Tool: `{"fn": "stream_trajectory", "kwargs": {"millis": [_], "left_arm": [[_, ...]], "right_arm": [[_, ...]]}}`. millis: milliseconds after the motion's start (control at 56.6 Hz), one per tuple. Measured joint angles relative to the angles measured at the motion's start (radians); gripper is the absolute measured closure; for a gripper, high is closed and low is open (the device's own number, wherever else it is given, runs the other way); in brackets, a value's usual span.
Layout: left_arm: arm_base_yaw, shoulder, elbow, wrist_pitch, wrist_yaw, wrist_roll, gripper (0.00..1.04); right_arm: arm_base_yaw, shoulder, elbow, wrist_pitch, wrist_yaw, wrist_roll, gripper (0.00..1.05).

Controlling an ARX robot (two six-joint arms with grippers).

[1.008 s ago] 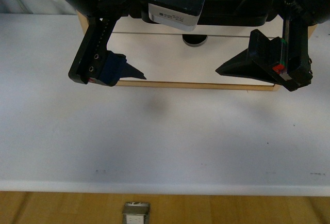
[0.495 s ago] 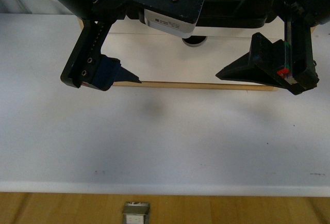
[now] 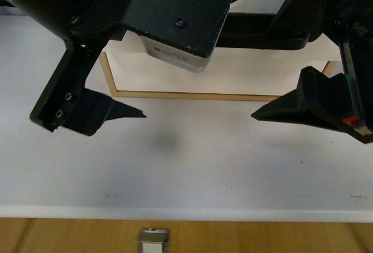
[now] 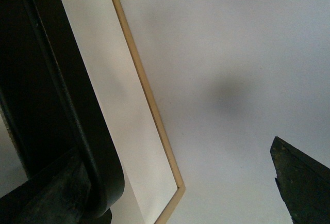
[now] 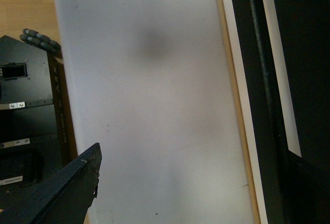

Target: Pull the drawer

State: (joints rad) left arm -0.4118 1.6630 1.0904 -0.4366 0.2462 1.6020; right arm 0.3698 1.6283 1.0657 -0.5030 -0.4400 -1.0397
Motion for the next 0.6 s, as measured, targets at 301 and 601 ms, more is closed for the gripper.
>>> {"fn": "stream_trajectory", "kwargs": {"millis": [301,601], "left_arm": [[-0.018,-0.165,-0.103,-0.053,0.005,0.038,0.07],[-0.005,-0.283,-0.18,0.144,0.111,-0.028,0.07]], "right_arm": [[0.058,-0.085,-0.072,-0.036,0.048,-0.011,0.09],[0.049,-0.216,-0.145,0.08,-0.006,0.05,0.09]]}}
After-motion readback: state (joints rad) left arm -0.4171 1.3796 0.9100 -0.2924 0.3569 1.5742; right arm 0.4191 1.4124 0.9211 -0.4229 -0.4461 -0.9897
